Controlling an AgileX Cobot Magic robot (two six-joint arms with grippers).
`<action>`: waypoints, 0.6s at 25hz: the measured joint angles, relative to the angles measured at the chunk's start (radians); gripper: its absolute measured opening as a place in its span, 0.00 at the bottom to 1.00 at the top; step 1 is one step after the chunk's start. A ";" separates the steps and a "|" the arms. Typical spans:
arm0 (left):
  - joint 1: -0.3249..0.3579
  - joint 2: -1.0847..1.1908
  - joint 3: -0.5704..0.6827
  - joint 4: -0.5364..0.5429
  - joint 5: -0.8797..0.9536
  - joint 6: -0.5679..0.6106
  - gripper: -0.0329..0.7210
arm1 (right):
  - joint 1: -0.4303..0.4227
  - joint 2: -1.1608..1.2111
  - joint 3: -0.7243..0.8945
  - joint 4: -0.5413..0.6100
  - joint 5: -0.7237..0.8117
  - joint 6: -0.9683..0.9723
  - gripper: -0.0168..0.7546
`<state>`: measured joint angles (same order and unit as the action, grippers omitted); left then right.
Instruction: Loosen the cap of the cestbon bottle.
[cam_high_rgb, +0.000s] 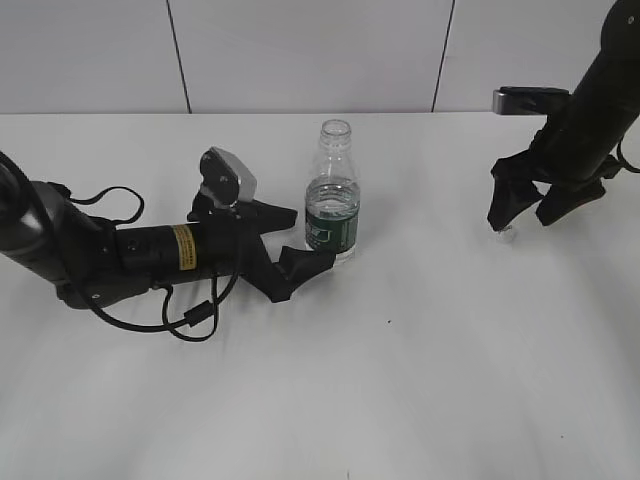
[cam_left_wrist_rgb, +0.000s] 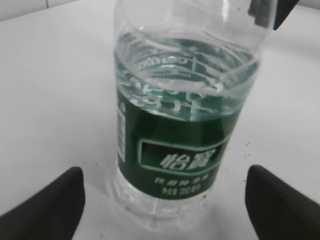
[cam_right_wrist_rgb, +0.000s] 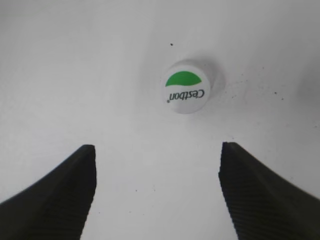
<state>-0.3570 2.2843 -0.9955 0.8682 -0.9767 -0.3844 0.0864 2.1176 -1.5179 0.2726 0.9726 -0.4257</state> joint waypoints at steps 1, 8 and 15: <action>0.005 -0.005 0.007 0.004 0.000 0.000 0.83 | 0.000 -0.009 0.000 0.000 0.000 0.000 0.78; 0.057 -0.059 0.089 0.021 0.017 -0.007 0.83 | 0.000 -0.061 0.000 -0.011 0.014 0.001 0.78; 0.115 -0.196 0.126 0.020 0.081 -0.080 0.83 | 0.000 -0.126 0.000 -0.039 -0.004 0.000 0.78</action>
<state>-0.2424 2.0882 -0.8697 0.8878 -0.8955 -0.4643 0.0864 1.9917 -1.5179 0.2338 0.9689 -0.4256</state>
